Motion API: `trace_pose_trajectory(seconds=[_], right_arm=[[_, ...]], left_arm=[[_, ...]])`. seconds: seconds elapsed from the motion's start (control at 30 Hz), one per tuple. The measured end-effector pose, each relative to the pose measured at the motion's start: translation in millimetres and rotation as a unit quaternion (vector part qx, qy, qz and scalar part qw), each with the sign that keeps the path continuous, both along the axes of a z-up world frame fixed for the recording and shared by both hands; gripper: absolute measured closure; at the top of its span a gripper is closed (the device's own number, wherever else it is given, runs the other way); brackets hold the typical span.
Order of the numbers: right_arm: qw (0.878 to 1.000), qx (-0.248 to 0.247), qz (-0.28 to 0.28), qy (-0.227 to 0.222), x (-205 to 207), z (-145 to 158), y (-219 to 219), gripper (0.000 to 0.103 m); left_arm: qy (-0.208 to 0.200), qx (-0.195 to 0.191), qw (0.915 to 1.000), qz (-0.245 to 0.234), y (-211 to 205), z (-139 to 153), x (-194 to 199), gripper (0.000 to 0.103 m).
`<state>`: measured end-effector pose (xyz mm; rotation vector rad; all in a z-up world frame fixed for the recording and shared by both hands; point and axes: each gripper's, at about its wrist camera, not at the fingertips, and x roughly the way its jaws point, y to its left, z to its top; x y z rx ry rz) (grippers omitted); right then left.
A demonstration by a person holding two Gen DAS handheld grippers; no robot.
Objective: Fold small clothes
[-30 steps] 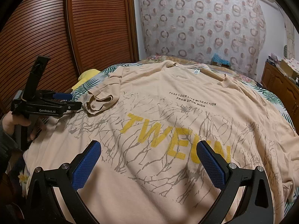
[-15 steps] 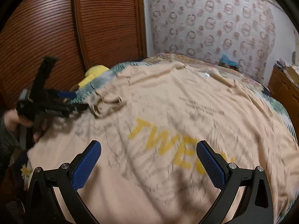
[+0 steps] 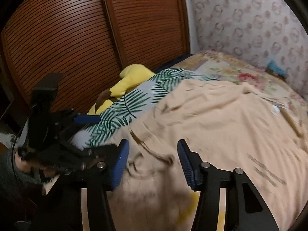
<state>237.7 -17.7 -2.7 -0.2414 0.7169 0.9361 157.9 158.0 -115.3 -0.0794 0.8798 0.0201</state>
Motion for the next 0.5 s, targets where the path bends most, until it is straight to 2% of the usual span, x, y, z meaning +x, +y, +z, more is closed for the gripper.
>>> trace_pose_trajectory(seconds=[0.2,0.3,0.33,0.4,0.43,0.47,0.5], right_arm=[[0.999,-0.013,0.014,0.036,32,-22,34,0.055],[0.999,-0.030,0.018,0.035,38,-33,44,0.055],[0.999,-0.039,0.017,0.031,40,-36,48,0.060],[0.999,-0.049,0.012,0.014,42,-38,49,0.076],[0.999,-0.049,0.009,0.013,44,-38,49,0.091],[0.999,-0.045,0.007,0.015,45,-36,47,0.097],[0.999,-0.045,0.007,0.015,45,-36,47,0.099]], left_arm=[[-0.001,0.001,1.0000,0.001,0,-1,1,0.012],[-0.001,0.001,1.0000,0.001,-1,-1,1,0.012],[-0.001,0.002,1.0000,0.001,-1,-1,1,0.012],[-0.001,0.001,1.0000,0.001,-1,-1,0,0.012],[-0.001,0.001,1.0000,0.001,-1,-1,0,0.012],[-0.001,0.001,1.0000,0.001,-1,-1,0,0.012],[-0.001,0.001,1.0000,0.001,0,-1,1,0.012]])
